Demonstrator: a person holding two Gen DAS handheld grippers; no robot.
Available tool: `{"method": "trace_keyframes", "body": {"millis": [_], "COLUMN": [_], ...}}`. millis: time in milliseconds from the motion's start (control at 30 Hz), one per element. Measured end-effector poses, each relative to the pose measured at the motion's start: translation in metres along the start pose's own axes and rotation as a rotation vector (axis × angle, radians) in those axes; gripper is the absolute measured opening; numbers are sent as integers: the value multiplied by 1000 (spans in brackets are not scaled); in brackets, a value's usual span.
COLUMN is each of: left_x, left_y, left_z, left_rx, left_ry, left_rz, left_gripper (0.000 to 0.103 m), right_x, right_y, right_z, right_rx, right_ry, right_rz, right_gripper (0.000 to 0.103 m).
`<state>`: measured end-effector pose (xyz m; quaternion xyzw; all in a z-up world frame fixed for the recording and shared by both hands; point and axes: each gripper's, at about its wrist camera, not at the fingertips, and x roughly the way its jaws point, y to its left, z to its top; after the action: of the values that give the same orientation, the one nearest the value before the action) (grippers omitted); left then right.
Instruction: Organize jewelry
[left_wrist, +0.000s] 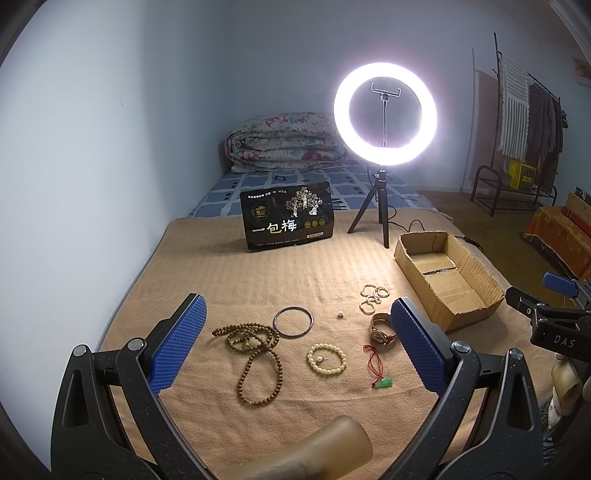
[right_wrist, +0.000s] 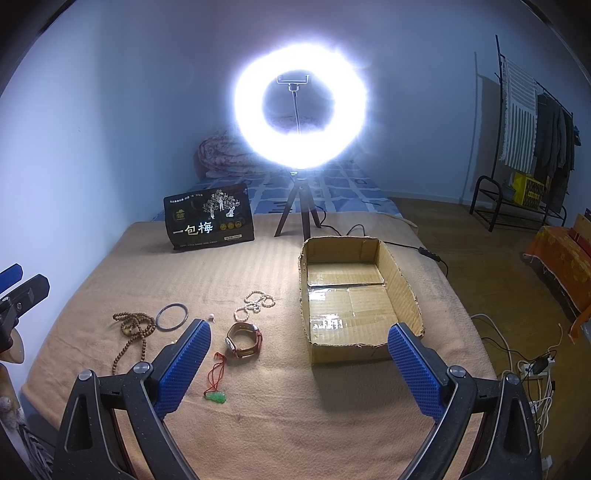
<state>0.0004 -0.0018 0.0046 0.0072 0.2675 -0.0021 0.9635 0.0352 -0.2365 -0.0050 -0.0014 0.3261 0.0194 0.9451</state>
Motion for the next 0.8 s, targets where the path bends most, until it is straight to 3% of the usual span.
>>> {"method": "trace_keyframes", "body": {"millis": [567,800], "left_x": [-2,21], "left_y": [2,13], "left_z": [2,-17], "left_rx": [0,-12], "left_ry": [5,23], "left_rz": [3,14], "left_gripper": [102,102], "right_x": [4,11], "right_y": [1,4], "right_z": [-3,-2], "right_rx": [-1,-14], "right_ry": [12,24], "right_rz": [10,17], "right_gripper": [98,98]}}
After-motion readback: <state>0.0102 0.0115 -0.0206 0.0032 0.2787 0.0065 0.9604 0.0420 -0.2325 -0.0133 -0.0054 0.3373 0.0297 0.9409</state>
